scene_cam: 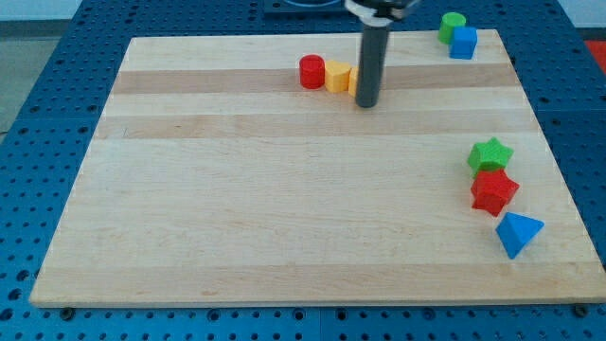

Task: Put the green star to the left of the blue cube

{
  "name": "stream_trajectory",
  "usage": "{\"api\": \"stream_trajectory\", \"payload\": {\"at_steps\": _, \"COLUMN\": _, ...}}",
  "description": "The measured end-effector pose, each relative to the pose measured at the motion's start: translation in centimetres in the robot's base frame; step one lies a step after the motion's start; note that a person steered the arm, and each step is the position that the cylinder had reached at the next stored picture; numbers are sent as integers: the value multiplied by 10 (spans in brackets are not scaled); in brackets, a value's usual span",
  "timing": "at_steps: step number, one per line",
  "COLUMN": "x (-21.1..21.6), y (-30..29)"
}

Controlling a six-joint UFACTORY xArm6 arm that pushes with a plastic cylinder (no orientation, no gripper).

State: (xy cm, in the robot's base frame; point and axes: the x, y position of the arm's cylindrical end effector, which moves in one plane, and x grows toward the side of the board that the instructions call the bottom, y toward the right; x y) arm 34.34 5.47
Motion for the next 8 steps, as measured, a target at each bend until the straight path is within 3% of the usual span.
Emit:
{"api": "stream_trajectory", "payload": {"at_steps": 1, "x": 6, "y": -11}}
{"api": "stream_trajectory", "payload": {"at_steps": 2, "x": 7, "y": 30}}
{"api": "stream_trajectory", "payload": {"at_steps": 3, "x": 1, "y": 122}}
{"api": "stream_trajectory", "payload": {"at_steps": 4, "x": 40, "y": 212}}
{"api": "stream_trajectory", "payload": {"at_steps": 5, "x": 108, "y": 240}}
{"api": "stream_trajectory", "payload": {"at_steps": 6, "x": 144, "y": 222}}
{"api": "stream_trajectory", "payload": {"at_steps": 8, "x": 144, "y": 163}}
